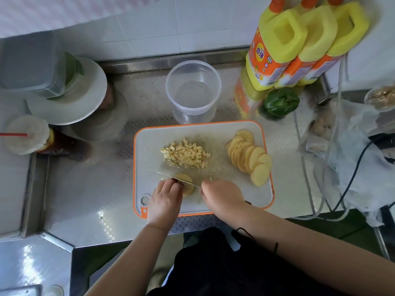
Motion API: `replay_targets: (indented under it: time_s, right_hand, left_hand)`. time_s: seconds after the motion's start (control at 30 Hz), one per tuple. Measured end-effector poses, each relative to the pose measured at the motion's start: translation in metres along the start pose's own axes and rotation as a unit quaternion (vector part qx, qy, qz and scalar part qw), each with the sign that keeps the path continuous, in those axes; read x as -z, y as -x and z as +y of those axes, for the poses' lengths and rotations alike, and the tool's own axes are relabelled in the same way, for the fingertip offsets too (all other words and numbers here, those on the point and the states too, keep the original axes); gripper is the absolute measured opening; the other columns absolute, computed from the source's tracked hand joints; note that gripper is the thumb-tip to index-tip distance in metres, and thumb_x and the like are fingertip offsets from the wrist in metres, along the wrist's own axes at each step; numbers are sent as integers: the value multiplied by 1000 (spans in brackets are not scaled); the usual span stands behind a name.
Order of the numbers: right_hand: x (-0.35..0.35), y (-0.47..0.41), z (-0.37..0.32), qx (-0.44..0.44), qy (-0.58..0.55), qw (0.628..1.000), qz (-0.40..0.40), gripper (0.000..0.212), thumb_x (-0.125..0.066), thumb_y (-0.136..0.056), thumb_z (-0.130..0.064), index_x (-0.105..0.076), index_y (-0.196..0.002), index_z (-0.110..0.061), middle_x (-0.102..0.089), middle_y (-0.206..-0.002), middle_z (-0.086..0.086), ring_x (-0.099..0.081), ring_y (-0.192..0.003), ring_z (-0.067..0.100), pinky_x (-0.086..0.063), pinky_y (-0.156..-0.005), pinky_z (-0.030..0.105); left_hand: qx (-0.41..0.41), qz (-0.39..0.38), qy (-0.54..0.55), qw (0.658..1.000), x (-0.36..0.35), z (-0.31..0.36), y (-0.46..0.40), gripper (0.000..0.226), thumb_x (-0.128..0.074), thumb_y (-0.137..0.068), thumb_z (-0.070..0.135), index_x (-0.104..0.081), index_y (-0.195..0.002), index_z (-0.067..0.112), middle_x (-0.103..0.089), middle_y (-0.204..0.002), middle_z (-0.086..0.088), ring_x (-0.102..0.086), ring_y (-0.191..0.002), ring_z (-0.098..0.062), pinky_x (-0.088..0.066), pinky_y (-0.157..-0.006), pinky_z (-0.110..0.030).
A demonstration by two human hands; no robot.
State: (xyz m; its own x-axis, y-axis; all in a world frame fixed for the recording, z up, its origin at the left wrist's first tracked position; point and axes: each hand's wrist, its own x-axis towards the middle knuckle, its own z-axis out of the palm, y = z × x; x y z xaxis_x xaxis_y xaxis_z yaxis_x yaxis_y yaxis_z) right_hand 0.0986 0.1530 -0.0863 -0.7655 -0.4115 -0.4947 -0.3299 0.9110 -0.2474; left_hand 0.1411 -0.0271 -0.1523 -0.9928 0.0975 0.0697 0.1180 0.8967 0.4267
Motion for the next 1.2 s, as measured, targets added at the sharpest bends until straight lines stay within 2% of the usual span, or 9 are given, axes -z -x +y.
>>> replay_targets:
  time_s: [0.23, 0.47, 0.63, 0.73, 0.83, 0.9, 1.0, 1.07, 1.2]
  right_hand:
    - [-1, -4, 0, -11, -1, 1000, -8, 11, -47, -98, -13, -54, -104, -8, -32, -60, -2, -35, -51, 19, -17, -43, 27]
    - [-3, -12, 2, -13, -7, 999, -32, 9, -49, -96, -8, -56, -101, -7, -34, -59, -2, -31, -48, 14, -18, -42, 26]
    - [-11, -13, 8, -11, -18, 999, -39, 10, -48, -96, -10, -56, -101, -5, -40, -64, 1, -44, -59, 22, -24, -43, 27]
    - [-11, -12, 9, -4, -27, 999, -33, 15, -43, -99, -14, -56, -102, -6, -37, -62, -1, -45, -63, 24, -30, -51, 31]
    - [-9, -12, 8, -13, -25, 999, -29, 16, -41, -99, -13, -55, -104, -5, -51, -75, 5, -43, -65, 24, -26, -48, 28]
    - [-9, -11, 7, -21, -16, 1000, -8, 16, -43, -99, -13, -56, -105, -5, -54, -78, 6, -42, -64, 23, -18, -44, 27]
    - [-8, -6, 3, -24, -16, 1000, -6, 18, -43, -100, -16, -57, -106, -6, -54, -78, 7, -42, -65, 23, -15, -43, 27]
    - [-6, -4, 2, -26, -11, 1000, -5, 17, -44, -99, -15, -57, -106, -5, -50, -73, 5, -41, -61, 23, -14, -43, 27]
    - [-6, -7, 1, -34, -6, 999, -8, 15, -46, -97, -13, -56, -106, -6, -29, -59, -2, -27, -48, 15, -15, -43, 26]
  left_hand:
    - [12, 12, 24, 1000, -7, -2, 3, 23, -49, -92, 23, -67, -90, 9, -61, -96, -2, -52, -92, -26, -53, -52, -38]
    - [16, 48, 34, 998, -18, -5, 11, 24, -52, -94, 23, -68, -94, 5, -63, -103, -8, -53, -96, -28, -54, -67, -37]
    - [15, 44, 21, 999, -21, -6, 10, 24, -52, -95, 24, -68, -95, 6, -63, -103, -8, -54, -96, -29, -54, -69, -38]
    - [-23, 83, 3, 996, -10, -1, 12, 16, -54, -96, 19, -67, -94, 8, -63, -100, -9, -57, -90, -31, -51, -72, -43]
    - [-58, 110, -12, 992, 22, 16, -14, 19, -53, -96, 18, -69, -93, 9, -65, -97, -8, -57, -89, -30, -45, -78, -41]
    - [-60, 1, -78, 995, 42, 32, -50, 35, -41, -99, 29, -72, -93, 13, -66, -98, -3, -57, -96, -29, -38, -88, -39]
    - [-36, -268, -200, 942, 46, 43, -86, 56, -19, -105, 42, -69, -113, 18, -61, -121, -1, -45, -120, -26, -26, -108, -40]
    - [-38, -331, -233, 914, 44, 43, -92, 60, -14, -106, 43, -66, -121, 20, -55, -131, -3, -39, -126, -27, -24, -112, -43]
    - [-41, -351, -230, 907, 45, 44, -97, 60, -13, -106, 43, -66, -122, 18, -50, -135, -4, -37, -126, -27, -24, -113, -43]
